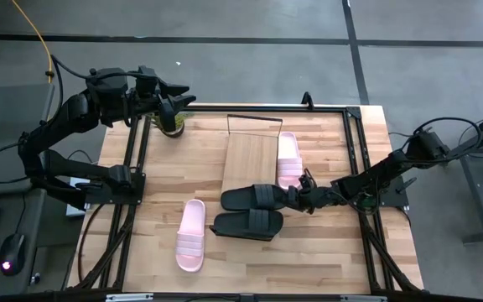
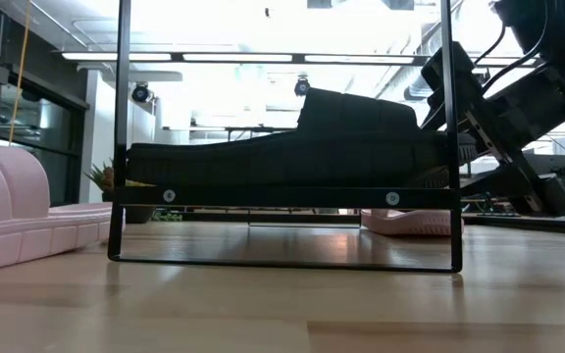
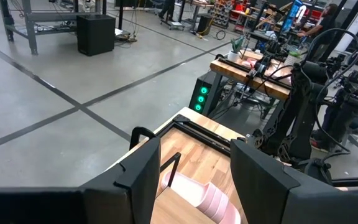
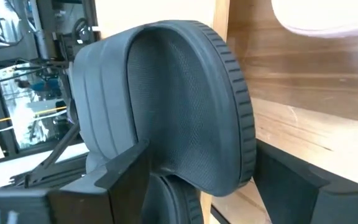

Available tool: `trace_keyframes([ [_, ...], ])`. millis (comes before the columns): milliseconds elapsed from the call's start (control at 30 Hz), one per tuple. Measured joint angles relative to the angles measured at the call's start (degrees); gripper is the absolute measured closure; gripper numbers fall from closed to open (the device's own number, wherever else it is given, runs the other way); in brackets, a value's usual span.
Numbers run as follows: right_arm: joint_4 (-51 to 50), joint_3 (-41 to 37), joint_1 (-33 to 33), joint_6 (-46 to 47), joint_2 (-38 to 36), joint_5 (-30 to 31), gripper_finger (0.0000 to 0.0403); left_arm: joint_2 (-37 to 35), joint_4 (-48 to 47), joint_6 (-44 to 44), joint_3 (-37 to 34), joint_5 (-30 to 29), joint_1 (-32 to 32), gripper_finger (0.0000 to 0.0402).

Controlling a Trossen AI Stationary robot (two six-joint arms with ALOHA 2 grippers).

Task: Pick and place slides into the shelf
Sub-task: Put the black slide on the shelf, then put the top pink slide on the shelf

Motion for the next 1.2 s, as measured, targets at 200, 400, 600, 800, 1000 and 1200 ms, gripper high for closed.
trace_keyframes([
  [200, -0.4, 0.0, 0.0, 0.0, -0.2, -0.5, 0.0148, 0.0, 0.0, 0.0, 0.0, 0.0, 0.0, 0.0222],
  [400, -0.9, 0.0, 0.0, 0.4, -0.2, -2.3, 0.0148, 0.0, 0.0, 0.0, 0.0, 0.0, 0.0, 0.0222],
  [600, -7.1, 0.0, 0.0, 0.3, -4.7, -2.4, 0.0148, 0.0, 0.0, 0.0, 0.0, 0.0, 0.0, 0.0222],
  [800, -22.6, 0.0, 0.0, 0.3, -17.1, -1.8, 0.0148, 0.0, 0.0, 0.0, 0.0, 0.0, 0.0, 0.0222],
  [1000, -32.4, 0.0, -0.7, 0.0, -28.7, 0.4, 0.0148, 0.0, 0.0, 0.0, 0.0, 0.0, 0.0, 0.0222],
  [1200, -34.0, 0.0, -1.6, -3.2, -35.1, 8.2, 0.0148, 0.0, -0.1, 0.0, 0.0, 0.0, 0.0, 0.0222],
])
